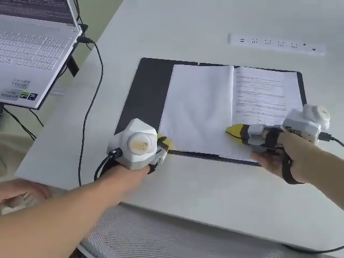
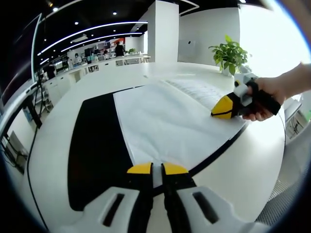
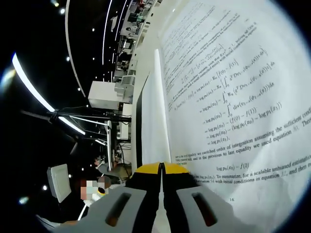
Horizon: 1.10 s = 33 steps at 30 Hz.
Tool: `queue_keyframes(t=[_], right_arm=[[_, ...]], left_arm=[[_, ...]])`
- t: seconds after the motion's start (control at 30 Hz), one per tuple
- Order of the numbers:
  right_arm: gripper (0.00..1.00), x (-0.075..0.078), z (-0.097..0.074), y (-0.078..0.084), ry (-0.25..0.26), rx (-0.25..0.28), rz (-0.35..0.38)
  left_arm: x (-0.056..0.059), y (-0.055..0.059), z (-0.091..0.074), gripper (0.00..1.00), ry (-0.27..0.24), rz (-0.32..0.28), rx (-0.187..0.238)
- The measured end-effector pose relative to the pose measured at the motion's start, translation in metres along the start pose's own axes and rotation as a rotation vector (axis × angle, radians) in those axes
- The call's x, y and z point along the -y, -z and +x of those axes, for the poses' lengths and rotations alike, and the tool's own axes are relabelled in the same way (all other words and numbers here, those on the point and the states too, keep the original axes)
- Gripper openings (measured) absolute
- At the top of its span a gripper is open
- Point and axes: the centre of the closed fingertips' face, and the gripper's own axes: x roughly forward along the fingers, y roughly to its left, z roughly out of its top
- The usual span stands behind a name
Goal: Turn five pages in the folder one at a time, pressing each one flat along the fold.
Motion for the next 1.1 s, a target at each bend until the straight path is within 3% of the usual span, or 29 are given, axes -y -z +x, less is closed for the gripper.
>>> queue_keyframes(t=[0.4,0.5,0.53,0.6,0.73,0.9,1.03,1.1], right_arm=[[0.0,0.003,-0.02,0.044,-0.007,-0.011,0.028],[0.0,0.004,-0.024,0.059,-0.005,-0.034,0.024],[0.0,0.009,-0.027,0.068,0.023,-0.059,0.01],[0.0,0.006,-0.031,0.076,-0.006,-0.059,0.024],[0.0,-0.01,-0.043,0.081,-0.045,-0.025,0.026],[0.0,-0.044,-0.071,0.067,-0.091,0.111,-0.025],[0.0,-0.055,-0.092,0.057,-0.076,0.186,-0.069],[0.02,-0.065,-0.105,0.053,-0.092,0.228,-0.074]], left_arm=[[0.001,0.0,0.0,0.05,0.003,0.028,-0.011],[0.001,0.0,0.0,0.05,0.005,0.034,-0.015],[0.001,-0.001,0.0,0.05,0.006,0.035,-0.016],[0.001,-0.001,0.0,0.05,0.009,0.035,-0.019],[0.001,-0.001,-0.001,0.05,0.013,0.04,-0.025],[0.002,-0.001,0.0,0.06,0.021,0.049,-0.039],[0.004,-0.002,-0.001,0.08,0.028,0.069,-0.073],[0.005,-0.001,-0.003,0.11,0.03,0.072,-0.085]])
